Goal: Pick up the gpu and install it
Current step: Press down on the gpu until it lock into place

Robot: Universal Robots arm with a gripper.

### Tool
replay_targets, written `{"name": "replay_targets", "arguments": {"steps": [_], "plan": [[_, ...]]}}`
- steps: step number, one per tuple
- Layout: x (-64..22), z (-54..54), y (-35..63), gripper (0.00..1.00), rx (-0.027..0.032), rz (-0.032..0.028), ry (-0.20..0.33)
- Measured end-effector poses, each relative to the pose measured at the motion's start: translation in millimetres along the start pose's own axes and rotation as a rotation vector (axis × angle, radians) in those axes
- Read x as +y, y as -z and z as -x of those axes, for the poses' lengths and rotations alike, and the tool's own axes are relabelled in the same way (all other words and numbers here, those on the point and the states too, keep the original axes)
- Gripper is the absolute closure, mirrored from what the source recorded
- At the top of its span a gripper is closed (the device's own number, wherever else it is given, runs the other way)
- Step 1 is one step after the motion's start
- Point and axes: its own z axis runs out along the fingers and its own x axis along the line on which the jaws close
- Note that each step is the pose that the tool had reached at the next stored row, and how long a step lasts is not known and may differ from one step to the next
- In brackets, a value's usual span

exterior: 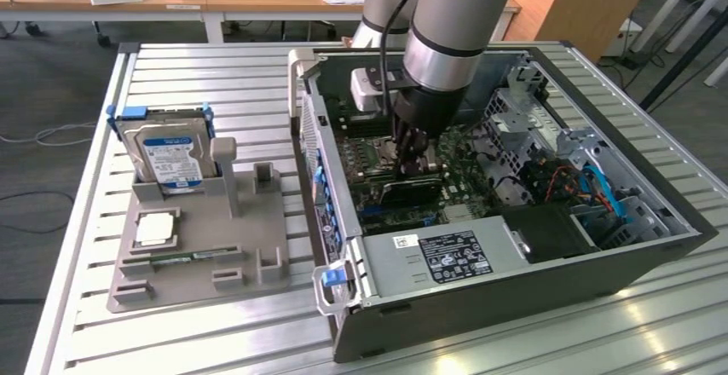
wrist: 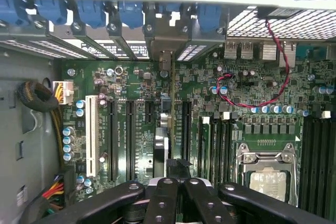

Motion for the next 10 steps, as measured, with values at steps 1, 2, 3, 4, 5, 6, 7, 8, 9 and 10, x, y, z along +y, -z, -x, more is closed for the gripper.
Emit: {"name": "replay_targets", "arguments": {"steps": [1, 2, 3, 4, 5, 6, 7, 8, 9, 10], "plan": [[0.0, 0.1, 1.4, 0.89, -0.0001, 0.0000, 0.000], [0.0, 0.1, 2.8, 0.89, 0.0002, 0.0001, 0.000], [0.0, 0.2, 4.0, 0.89, 0.0006, 0.0001, 0.000], [0.0, 0.2, 5.2, 0.89, 0.0008, 0.0001, 0.000], [0.0, 0.3, 6.4, 0.89, 0.0010, 0.0001, 0.000], [-0.1, 0.4, 7.7, 0.89, 0.0013, 0.0001, 0.000], [-0.1, 0.4, 8.9, 0.89, 0.0015, 0.0000, 0.000], [-0.1, 0.5, 10.1, 0.89, 0.0016, 0.0001, 0.000], [0.0, 0.5, 11.2, 0.89, 0.0018, 0.0001, 0.000], [-0.1, 0.6, 12.2, 0.89, 0.0018, 0.0000, 0.000]]}}
